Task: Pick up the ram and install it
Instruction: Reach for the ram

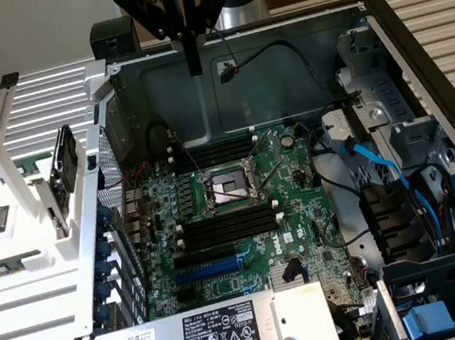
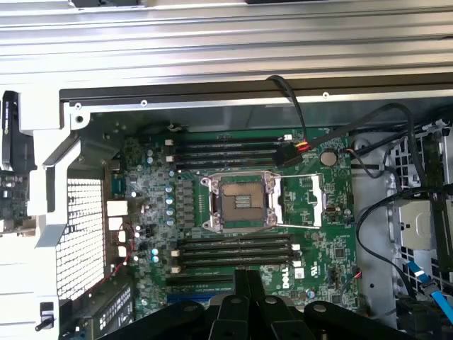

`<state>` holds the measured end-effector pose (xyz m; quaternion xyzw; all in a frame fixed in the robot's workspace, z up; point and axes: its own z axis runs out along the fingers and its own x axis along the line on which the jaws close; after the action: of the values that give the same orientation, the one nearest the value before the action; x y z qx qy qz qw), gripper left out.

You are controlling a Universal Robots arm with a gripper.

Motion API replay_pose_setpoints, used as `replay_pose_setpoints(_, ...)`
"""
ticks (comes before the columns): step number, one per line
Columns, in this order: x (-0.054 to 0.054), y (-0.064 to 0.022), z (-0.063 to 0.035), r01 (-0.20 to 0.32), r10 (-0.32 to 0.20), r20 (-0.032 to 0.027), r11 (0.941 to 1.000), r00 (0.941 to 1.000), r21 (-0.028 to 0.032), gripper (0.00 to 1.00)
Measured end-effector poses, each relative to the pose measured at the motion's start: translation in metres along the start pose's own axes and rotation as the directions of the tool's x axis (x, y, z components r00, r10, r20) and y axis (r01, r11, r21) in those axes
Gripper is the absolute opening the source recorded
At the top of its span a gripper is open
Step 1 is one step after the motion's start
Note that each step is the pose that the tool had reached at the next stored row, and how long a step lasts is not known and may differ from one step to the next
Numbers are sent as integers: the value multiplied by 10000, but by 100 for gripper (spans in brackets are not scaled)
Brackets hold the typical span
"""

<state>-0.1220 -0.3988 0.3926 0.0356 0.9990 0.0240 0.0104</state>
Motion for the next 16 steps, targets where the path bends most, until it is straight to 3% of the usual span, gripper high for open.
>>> replay_pose_setpoints(2,38,-3,-2,-10,10,4,10000,10000,2,10)
replay_pose_setpoints(16,678,-48,-15,-59,59,12,10000,10000,-1,10)
